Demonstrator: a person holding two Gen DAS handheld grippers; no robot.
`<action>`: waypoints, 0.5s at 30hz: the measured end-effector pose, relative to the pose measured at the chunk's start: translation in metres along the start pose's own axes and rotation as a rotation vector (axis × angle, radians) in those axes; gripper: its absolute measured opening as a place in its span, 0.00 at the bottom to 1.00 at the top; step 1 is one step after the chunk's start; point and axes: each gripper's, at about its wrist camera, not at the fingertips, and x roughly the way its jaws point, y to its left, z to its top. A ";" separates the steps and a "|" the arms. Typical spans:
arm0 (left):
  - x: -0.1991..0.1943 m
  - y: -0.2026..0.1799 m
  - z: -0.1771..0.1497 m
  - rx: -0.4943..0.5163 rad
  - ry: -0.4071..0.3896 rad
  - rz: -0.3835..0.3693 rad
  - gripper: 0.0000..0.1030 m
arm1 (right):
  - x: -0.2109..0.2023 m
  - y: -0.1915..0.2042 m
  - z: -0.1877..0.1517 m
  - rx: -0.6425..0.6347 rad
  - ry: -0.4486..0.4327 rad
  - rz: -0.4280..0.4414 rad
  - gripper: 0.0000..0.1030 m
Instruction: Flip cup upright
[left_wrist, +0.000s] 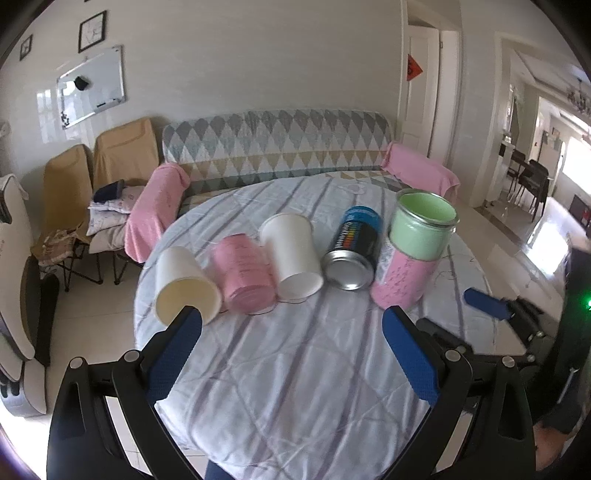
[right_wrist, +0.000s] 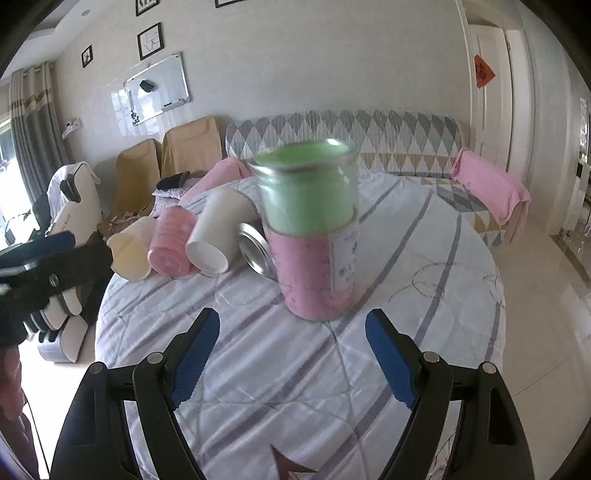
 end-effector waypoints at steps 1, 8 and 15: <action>-0.002 0.003 -0.001 -0.001 -0.003 0.007 0.97 | -0.003 0.004 0.001 -0.008 -0.007 -0.016 0.80; -0.019 0.025 -0.006 -0.026 -0.034 0.046 0.98 | -0.024 0.036 0.013 -0.065 -0.006 -0.081 0.80; -0.035 0.038 -0.007 -0.049 -0.083 0.055 1.00 | -0.042 0.051 0.028 -0.037 -0.011 -0.104 0.80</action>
